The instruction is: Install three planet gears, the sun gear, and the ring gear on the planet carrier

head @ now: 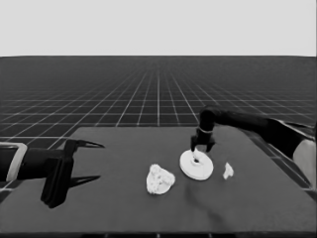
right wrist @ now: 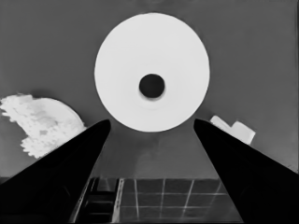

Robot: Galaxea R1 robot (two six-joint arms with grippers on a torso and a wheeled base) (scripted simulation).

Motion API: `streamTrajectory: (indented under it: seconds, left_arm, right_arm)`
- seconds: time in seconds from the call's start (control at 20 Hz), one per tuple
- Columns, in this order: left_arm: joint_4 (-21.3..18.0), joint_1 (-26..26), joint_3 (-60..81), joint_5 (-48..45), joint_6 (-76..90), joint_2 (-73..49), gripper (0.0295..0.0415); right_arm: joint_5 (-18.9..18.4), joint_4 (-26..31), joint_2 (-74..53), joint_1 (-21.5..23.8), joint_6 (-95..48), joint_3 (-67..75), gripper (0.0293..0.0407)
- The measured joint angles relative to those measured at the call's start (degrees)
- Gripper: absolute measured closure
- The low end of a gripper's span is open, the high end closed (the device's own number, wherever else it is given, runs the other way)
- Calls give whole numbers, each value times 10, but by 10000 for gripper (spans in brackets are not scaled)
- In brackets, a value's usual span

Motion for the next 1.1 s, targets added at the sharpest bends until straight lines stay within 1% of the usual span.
streamTrajectory:
  seconds: [0.1, 0.15, 0.2, 0.3, 0.6, 0.65, 0.7, 1.1]
  left_arm:
    - [0, 0, 0, 0, 0, 0, 326]
    - [0, 0, 0, 0, 0, 0, 326]
    - [0, 0, 0, 0, 0, 0, 326]
    - [0, 0, 0, 0, 0, 0, 326]
    - [0, 0, 0, 0, 0, 0, 326]
    - [0, 0, 0, 0, 0, 0, 326]
    - [0, 0, 0, 0, 0, 0, 326]
    - [0, 0, 0, 0, 0, 0, 326]
  right_arm:
    - [-1, 1, 9, -1, -5, -20, 315]
    - [27, -30, 19, -38, -14, -42, 315]
    - [45, -46, 28, -67, -23, -63, 315]
    - [63, -60, 40, -91, -35, -91, 315]
    - [73, -66, 47, -100, -42, -107, 315]
    - [73, -66, 46, -100, -42, -108, 344]
    - [73, -66, 47, -100, -42, -108, 351]
    - [73, -66, 47, -100, -42, -108, 351]
